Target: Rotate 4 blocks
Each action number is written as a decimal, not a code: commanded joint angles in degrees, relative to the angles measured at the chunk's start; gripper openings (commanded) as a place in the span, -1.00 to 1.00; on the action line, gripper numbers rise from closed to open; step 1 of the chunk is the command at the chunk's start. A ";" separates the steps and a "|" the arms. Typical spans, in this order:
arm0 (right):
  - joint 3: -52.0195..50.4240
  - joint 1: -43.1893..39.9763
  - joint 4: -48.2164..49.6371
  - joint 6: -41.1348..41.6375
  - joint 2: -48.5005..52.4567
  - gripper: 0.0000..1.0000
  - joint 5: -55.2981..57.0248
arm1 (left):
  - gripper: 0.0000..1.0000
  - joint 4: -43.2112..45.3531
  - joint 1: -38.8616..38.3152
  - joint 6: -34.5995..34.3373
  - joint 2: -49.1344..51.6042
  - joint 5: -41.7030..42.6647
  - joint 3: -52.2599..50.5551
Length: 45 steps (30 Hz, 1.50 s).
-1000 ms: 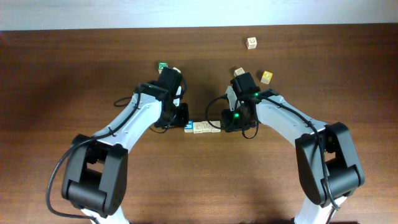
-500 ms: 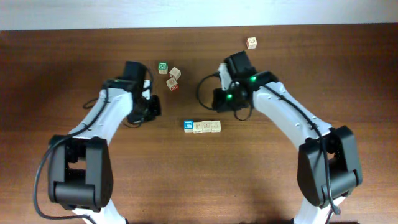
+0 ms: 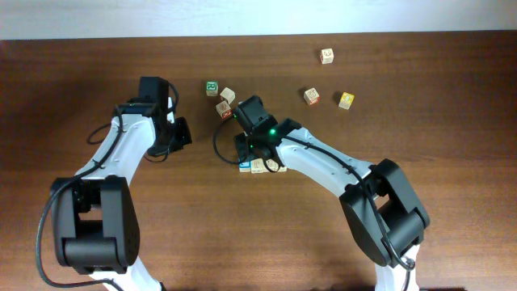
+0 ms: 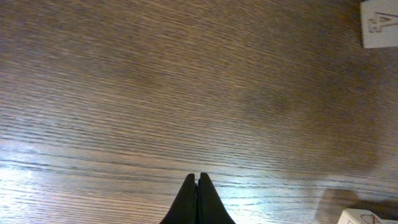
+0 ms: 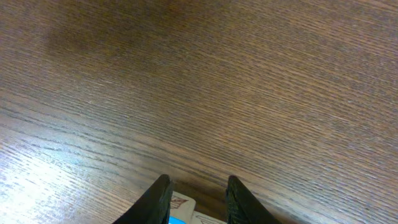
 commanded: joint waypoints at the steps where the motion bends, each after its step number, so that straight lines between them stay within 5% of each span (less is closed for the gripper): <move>1: 0.87 0.13 0.15 0.55 1.27 -0.41 2.73 | -1.00 -0.33 0.24 0.50 0.63 -0.79 -0.33; 41: 0.90 2.25 -1.77 0.92 2.01 -0.41 0.46 | -1.00 -2.21 0.22 0.48 0.63 -0.76 -0.33; 45: 5.01 2.34 -3.21 -3.91 1.88 -0.40 -0.02 | -1.00 -1.97 0.24 0.48 0.63 -0.83 -0.33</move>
